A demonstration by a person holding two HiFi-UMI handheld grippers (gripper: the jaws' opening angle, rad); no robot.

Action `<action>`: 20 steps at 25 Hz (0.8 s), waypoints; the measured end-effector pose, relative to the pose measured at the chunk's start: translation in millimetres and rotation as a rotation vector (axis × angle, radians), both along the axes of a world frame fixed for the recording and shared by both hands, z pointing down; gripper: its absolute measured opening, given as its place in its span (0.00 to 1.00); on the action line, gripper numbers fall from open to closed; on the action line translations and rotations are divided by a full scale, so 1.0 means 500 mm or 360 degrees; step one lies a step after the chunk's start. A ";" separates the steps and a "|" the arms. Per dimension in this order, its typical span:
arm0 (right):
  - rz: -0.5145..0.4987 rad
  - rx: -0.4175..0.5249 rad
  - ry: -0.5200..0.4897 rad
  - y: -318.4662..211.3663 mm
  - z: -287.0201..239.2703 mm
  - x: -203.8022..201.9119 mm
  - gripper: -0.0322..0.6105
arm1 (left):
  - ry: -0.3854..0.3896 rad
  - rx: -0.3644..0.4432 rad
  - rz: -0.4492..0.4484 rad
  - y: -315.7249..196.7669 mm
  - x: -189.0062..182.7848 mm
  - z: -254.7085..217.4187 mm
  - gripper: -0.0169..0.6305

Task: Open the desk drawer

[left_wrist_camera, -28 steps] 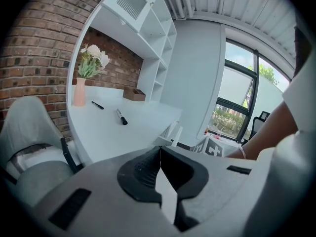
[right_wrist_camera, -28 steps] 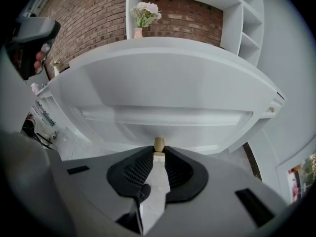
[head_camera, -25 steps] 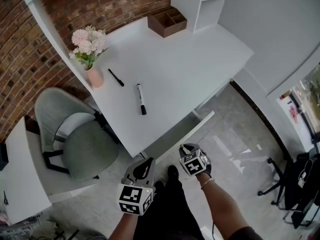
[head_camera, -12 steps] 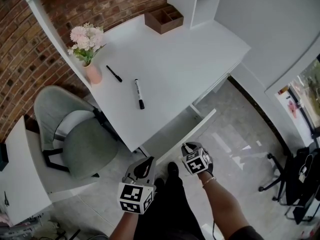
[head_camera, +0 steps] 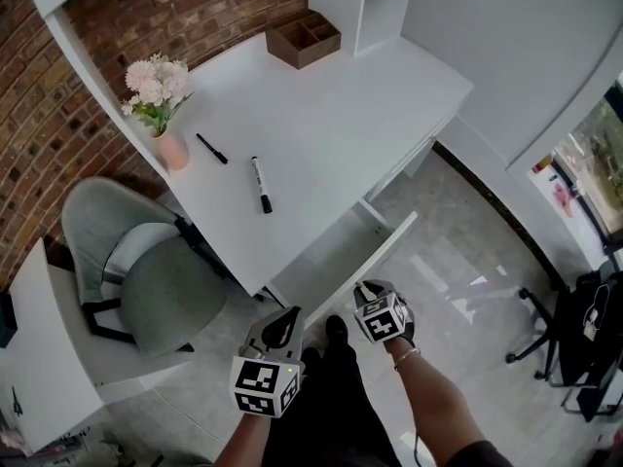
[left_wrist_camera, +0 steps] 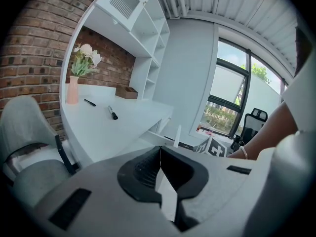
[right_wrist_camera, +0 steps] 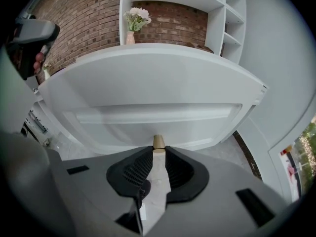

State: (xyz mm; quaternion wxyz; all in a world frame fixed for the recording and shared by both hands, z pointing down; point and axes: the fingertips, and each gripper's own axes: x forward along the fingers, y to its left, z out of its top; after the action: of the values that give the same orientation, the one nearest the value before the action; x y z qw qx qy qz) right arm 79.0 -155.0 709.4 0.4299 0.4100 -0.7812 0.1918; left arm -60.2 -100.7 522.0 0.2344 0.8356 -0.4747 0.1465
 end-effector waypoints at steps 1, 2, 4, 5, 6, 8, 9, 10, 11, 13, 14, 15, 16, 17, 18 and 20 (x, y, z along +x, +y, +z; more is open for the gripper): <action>0.0011 -0.0002 0.0003 0.002 0.000 0.002 0.16 | 0.0000 0.0000 0.0005 0.001 0.000 0.000 0.04; 0.0015 -0.0008 0.0012 0.006 0.000 0.004 0.17 | 0.0001 0.0001 0.0010 0.003 0.000 0.000 0.04; 0.0013 -0.0030 0.0044 0.022 0.004 0.011 0.14 | 0.0005 0.0000 0.0017 0.006 0.000 0.001 0.04; 0.0021 -0.0037 0.0053 0.033 0.005 0.017 0.13 | 0.0008 -0.0001 0.0020 0.008 0.001 0.001 0.04; 0.0041 -0.0039 0.0048 0.044 0.005 0.024 0.13 | 0.0011 -0.0001 0.0024 0.010 0.002 0.000 0.04; 0.0104 -0.0039 0.0012 0.064 0.003 0.037 0.13 | 0.0017 -0.0001 0.0033 0.014 0.004 0.000 0.04; 0.0135 -0.0033 -0.0011 0.072 0.000 0.040 0.12 | 0.0019 0.0000 0.0037 0.015 0.005 0.000 0.04; 0.0162 -0.0024 -0.0032 0.079 -0.004 0.042 0.12 | 0.0021 -0.0001 0.0040 0.016 0.006 0.001 0.04; 0.0183 -0.0014 -0.0052 0.085 -0.010 0.043 0.11 | 0.0023 -0.0003 0.0043 0.018 0.007 0.002 0.04; 0.0209 0.0003 -0.0089 0.096 -0.025 0.040 0.11 | 0.0024 -0.0010 0.0051 0.021 0.010 0.005 0.04; 0.0223 0.0014 -0.0114 0.100 -0.033 0.038 0.10 | 0.0023 -0.0012 0.0055 0.022 0.012 0.006 0.04; 0.0240 0.0029 -0.0147 0.102 -0.044 0.036 0.10 | 0.0022 -0.0013 0.0058 0.023 0.014 0.006 0.04; 0.0260 0.0046 -0.0186 0.103 -0.056 0.033 0.10 | 0.0021 -0.0013 0.0060 0.023 0.017 0.005 0.04; 0.0279 0.0067 -0.0227 0.103 -0.071 0.029 0.09 | 0.0019 -0.0012 0.0062 0.023 0.019 0.004 0.04; 0.0297 0.0089 -0.0267 0.103 -0.085 0.026 0.09 | 0.0017 -0.0010 0.0064 0.022 0.021 0.002 0.04; 0.0329 0.0138 -0.0336 0.103 -0.117 0.023 0.08 | 0.0012 -0.0003 0.0066 0.019 0.024 -0.003 0.04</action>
State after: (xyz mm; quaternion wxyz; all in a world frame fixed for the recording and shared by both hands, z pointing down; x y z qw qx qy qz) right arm 90.6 -103.8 651.1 0.3053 0.4839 -0.7832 0.2431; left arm -48.2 -91.0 520.7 0.2337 0.8456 -0.4563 0.1485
